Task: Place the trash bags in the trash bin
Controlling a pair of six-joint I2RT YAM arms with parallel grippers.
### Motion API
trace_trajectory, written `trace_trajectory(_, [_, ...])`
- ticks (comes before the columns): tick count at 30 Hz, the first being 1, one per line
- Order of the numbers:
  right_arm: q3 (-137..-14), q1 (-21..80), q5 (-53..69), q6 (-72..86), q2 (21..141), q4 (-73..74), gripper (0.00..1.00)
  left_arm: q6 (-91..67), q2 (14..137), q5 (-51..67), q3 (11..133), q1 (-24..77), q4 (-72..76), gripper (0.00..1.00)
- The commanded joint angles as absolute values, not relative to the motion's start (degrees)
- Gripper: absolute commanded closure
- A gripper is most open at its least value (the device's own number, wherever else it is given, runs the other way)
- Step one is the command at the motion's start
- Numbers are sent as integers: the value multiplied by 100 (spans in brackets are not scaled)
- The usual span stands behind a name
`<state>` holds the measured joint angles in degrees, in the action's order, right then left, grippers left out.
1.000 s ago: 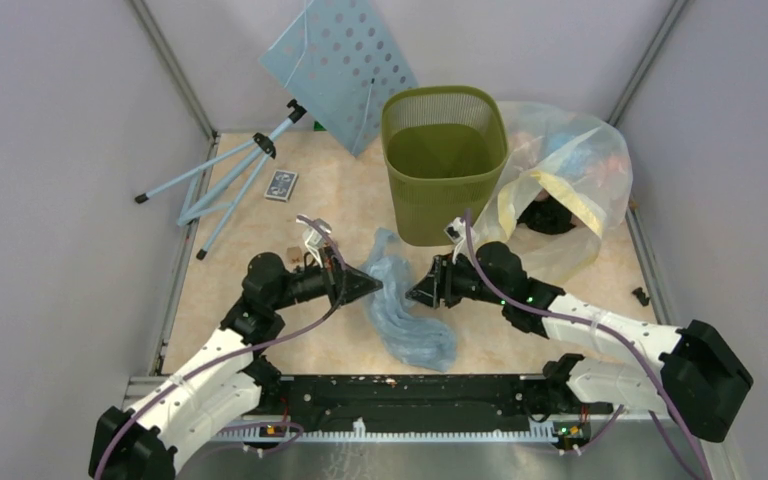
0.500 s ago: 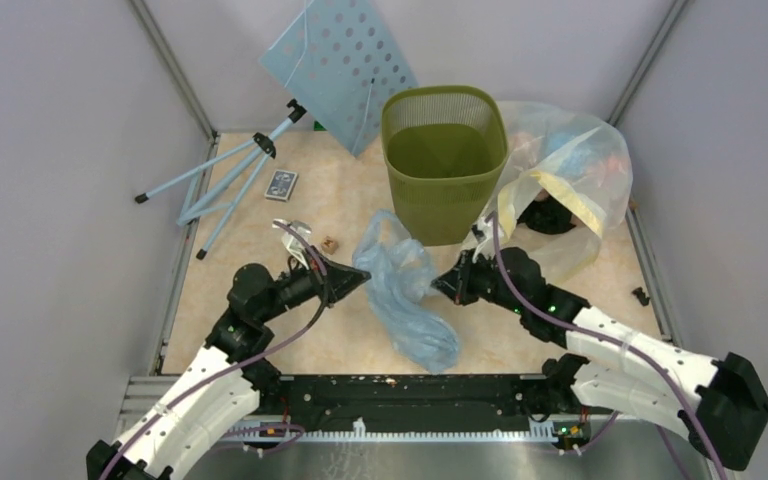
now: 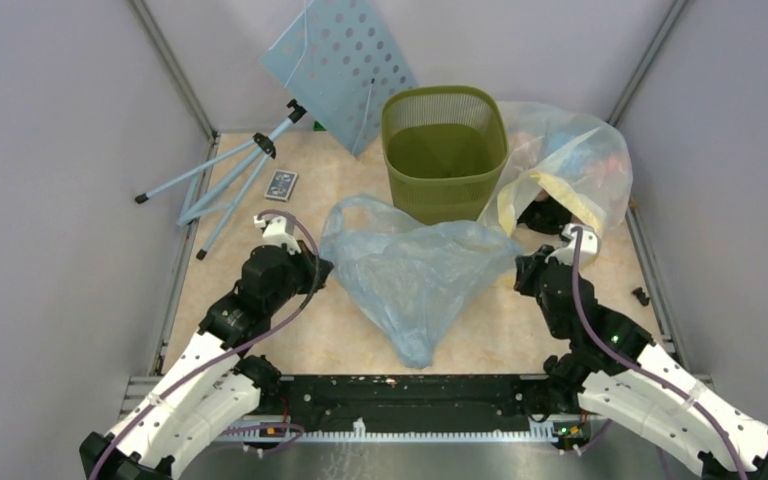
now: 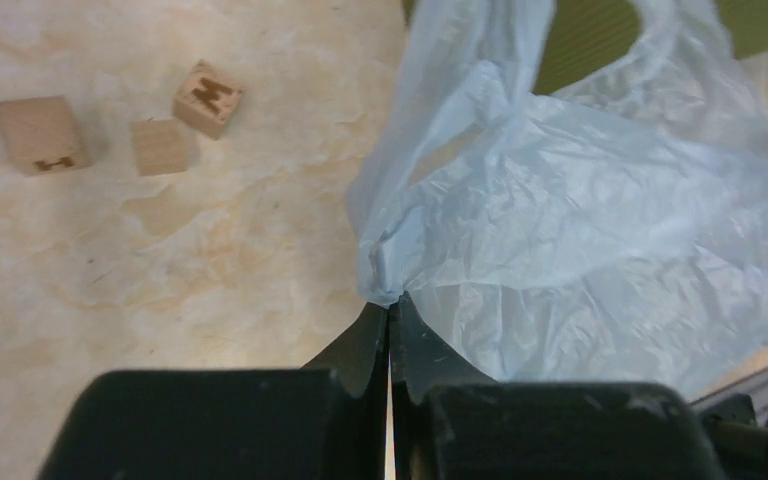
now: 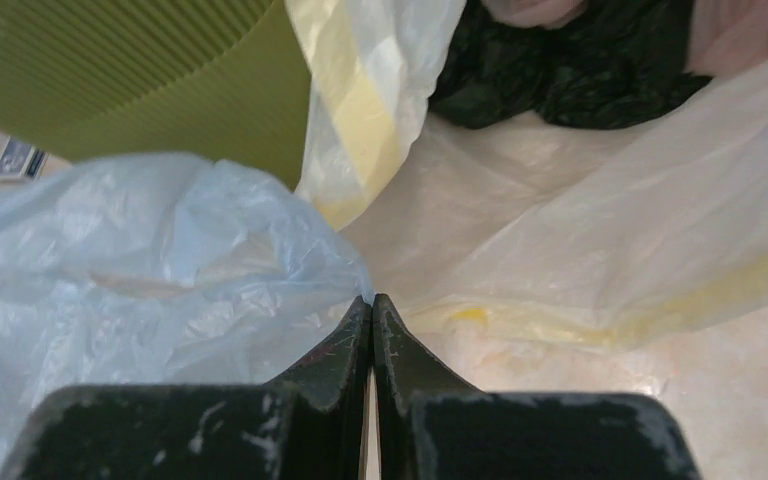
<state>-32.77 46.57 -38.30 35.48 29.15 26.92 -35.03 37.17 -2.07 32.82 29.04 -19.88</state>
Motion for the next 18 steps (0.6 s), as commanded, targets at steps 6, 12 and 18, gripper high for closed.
trace_trajectory(6, [-3917, 4632, -4779, 2830, 2882, 2608, 100, -3779, 3724, -787, 3513, 2908, -2386, 96])
trace_trajectory(12, [-3774, 4627, -2069, 1387, 2760, 1491, 100, -3457, 3711, 248, 3295, 2909, -1905, 47])
trace_trajectory(18, [-3877, 4634, -482, 819, 2922, 1310, 100, -3036, 3885, -201, 3737, 2909, -1976, 20])
